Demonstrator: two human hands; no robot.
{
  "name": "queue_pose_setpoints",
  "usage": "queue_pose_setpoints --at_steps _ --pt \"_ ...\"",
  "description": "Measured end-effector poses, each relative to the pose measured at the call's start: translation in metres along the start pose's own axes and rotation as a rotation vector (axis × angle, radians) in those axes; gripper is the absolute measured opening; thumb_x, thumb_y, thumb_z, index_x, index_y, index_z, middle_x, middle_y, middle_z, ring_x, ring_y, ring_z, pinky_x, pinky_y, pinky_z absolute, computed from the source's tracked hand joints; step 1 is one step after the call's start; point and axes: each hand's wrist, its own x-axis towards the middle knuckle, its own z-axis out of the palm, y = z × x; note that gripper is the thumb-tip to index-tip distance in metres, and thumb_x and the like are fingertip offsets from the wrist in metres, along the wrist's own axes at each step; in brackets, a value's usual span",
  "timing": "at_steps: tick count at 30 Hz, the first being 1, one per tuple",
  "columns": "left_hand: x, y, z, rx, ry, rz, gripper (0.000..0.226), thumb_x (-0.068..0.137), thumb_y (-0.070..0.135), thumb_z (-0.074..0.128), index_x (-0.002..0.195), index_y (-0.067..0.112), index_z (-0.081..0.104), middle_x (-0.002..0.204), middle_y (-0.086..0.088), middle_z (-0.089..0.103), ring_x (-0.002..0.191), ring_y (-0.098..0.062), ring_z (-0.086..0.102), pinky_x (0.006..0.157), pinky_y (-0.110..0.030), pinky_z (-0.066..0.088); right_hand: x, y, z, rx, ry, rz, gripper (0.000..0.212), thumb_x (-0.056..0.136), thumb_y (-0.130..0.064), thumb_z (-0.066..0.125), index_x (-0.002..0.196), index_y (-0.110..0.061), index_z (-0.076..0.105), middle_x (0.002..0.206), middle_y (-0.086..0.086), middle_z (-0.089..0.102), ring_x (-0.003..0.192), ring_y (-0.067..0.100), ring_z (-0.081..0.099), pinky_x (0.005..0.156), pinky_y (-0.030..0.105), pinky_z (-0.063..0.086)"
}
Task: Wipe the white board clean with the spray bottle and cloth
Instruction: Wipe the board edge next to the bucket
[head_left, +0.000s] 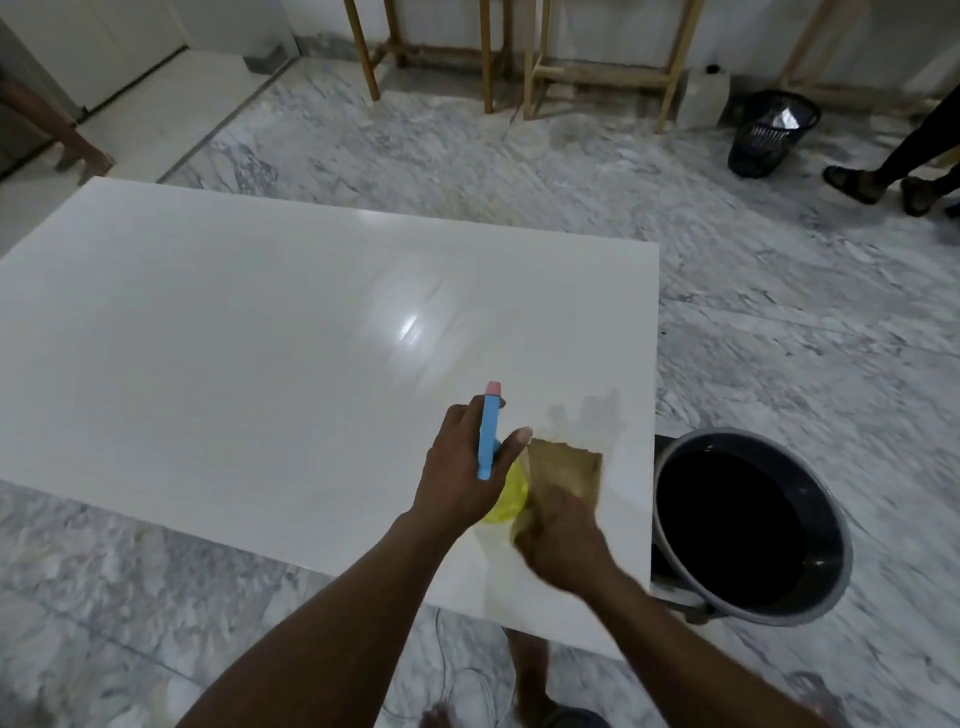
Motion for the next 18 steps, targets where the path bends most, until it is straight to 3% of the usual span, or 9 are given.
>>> queue_pose_setpoints --at_steps 2,5,9,12,16,18 --pt "-0.001 -0.007 0.004 0.029 -0.035 0.015 0.06 0.092 0.058 0.062 0.135 0.017 0.056 0.114 -0.004 0.062 0.086 -0.015 0.064 0.081 -0.033 0.058 -0.018 0.002 0.026 -0.124 0.082 -0.007 0.078 0.076 -0.051 0.056 0.144 -0.015 0.042 0.151 0.014 0.041 0.141 0.04 0.036 0.101 0.05 0.047" --pt "-0.002 -0.016 0.004 0.022 -0.038 -0.006 0.063 0.091 0.062 0.058 0.135 0.018 0.054 0.114 -0.003 0.063 0.088 -0.017 0.065 0.08 -0.027 0.055 -0.031 0.002 0.045 -0.181 0.255 -0.057 0.078 0.062 -0.041 0.071 0.132 -0.011 0.057 0.143 0.02 0.053 0.131 0.044 0.049 0.096 0.053 0.051" --pt "-0.001 -0.029 -0.001 0.049 -0.1 0.051 0.055 0.096 0.051 0.064 0.136 0.015 0.054 0.111 -0.006 0.068 0.089 -0.019 0.067 0.074 -0.015 0.047 -0.03 0.006 0.052 -0.225 0.253 -0.088 0.076 0.061 -0.026 0.077 0.133 -0.01 0.057 0.143 0.019 0.053 0.132 0.042 0.049 0.097 0.052 0.052" --pt "-0.001 -0.03 -0.005 0.102 -0.124 0.099 0.055 0.099 0.048 0.06 0.141 0.013 0.053 0.117 -0.006 0.069 0.096 -0.021 0.068 0.078 -0.021 0.05 -0.025 -0.003 0.043 -0.251 0.213 -0.025 0.066 0.058 -0.024 0.08 0.12 -0.015 0.063 0.132 0.016 0.061 0.12 0.041 0.059 0.08 0.046 0.059" --pt "0.001 -0.034 -0.015 0.142 -0.083 0.101 0.054 0.099 0.051 0.058 0.14 0.015 0.052 0.111 -0.005 0.066 0.085 -0.017 0.064 0.07 -0.017 0.048 -0.017 -0.007 0.038 -0.335 0.234 0.017 0.045 0.063 -0.012 0.078 0.106 -0.018 0.064 0.118 0.01 0.062 0.102 0.036 0.061 0.057 0.038 0.054" --pt "0.0 -0.04 -0.022 0.114 -0.084 0.075 0.055 0.098 0.052 0.059 0.14 0.016 0.051 0.11 -0.007 0.066 0.088 -0.02 0.066 0.076 -0.03 0.057 -0.014 -0.007 0.038 -0.386 0.253 0.03 0.041 0.067 -0.009 0.073 0.107 -0.019 0.066 0.112 0.008 0.063 0.096 0.033 0.06 0.053 0.035 0.049"
